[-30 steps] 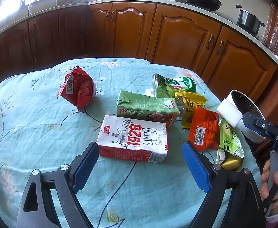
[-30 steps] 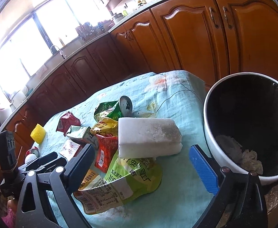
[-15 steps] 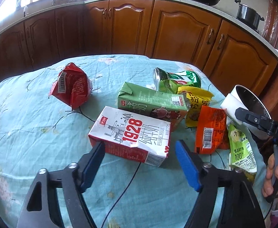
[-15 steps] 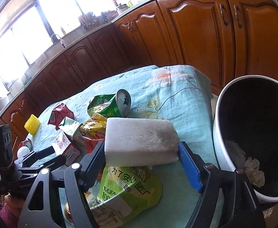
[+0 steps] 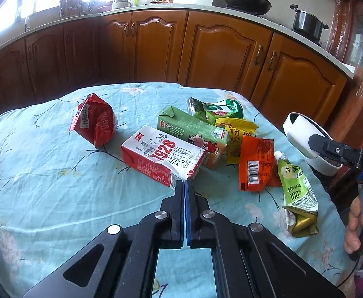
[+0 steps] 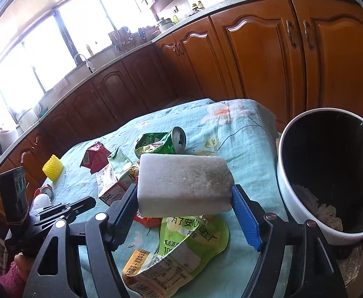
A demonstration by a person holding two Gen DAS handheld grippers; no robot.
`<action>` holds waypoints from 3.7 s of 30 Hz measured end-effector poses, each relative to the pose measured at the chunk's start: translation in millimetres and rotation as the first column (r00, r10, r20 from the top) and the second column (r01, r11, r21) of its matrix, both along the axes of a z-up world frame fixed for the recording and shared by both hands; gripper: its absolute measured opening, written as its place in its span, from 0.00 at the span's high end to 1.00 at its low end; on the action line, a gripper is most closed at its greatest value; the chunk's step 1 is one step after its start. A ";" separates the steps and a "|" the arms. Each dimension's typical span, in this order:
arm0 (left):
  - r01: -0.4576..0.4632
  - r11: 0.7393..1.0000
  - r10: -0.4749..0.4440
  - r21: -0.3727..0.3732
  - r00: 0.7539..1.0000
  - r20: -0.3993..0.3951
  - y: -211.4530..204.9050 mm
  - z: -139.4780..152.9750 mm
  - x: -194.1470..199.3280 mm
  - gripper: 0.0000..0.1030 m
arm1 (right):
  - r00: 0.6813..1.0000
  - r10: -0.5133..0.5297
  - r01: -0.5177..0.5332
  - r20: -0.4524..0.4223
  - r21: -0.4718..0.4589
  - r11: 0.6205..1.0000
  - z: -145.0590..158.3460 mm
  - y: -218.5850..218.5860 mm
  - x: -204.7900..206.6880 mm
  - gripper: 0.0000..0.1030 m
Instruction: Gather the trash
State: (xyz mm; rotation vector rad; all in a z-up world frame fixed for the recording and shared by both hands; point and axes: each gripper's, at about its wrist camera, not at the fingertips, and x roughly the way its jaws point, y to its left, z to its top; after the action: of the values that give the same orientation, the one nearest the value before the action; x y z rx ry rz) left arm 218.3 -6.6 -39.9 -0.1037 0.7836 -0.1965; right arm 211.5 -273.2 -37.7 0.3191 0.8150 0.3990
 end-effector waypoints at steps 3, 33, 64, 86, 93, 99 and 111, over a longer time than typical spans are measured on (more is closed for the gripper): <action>-0.013 0.999 0.011 -0.037 0.999 -0.037 4.5 -2.2 -0.2 0.99 | 1.000 0.000 0.000 0.002 0.011 1.000 1.8 0.7 -7.7 0.27; -0.200 0.979 0.202 0.035 0.974 -0.101 14.2 -4.0 27.6 0.19 | 1.000 -0.027 0.026 0.010 0.085 0.996 6.2 -11.3 -28.2 0.27; 0.166 0.986 -0.166 0.002 0.986 0.028 -95.8 43.5 3.2 0.56 | 0.985 -0.171 0.170 0.021 0.040 0.985 11.5 -82.1 -55.7 0.27; 0.369 0.929 -0.368 0.010 0.928 -0.060 -209.4 28.8 92.2 0.56 | 0.956 -0.291 0.289 -0.030 -0.046 0.956 1.5 -175.9 -24.0 0.27; 0.382 0.924 -0.378 0.026 0.922 -0.084 -230.1 22.5 117.6 0.55 | 0.962 -0.269 0.265 -0.049 -0.085 0.961 -3.3 -184.8 -8.5 0.27; 0.386 0.922 -0.381 0.037 0.919 -0.105 -241.0 16.8 130.0 0.55 | 0.966 -0.252 0.245 -0.059 -0.112 0.963 -7.2 -187.9 -1.5 0.27; 0.381 0.923 -0.372 0.058 0.920 -0.125 -254.3 13.0 140.0 0.38 | 0.967 -0.242 0.233 -0.077 -0.110 0.966 -8.8 -196.3 7.0 0.20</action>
State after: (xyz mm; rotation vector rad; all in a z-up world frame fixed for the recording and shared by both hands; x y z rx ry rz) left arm 358.4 -260.9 -26.9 0.1176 0.9184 -0.5285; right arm 218.5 -469.5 -46.5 0.3386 0.8700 0.1192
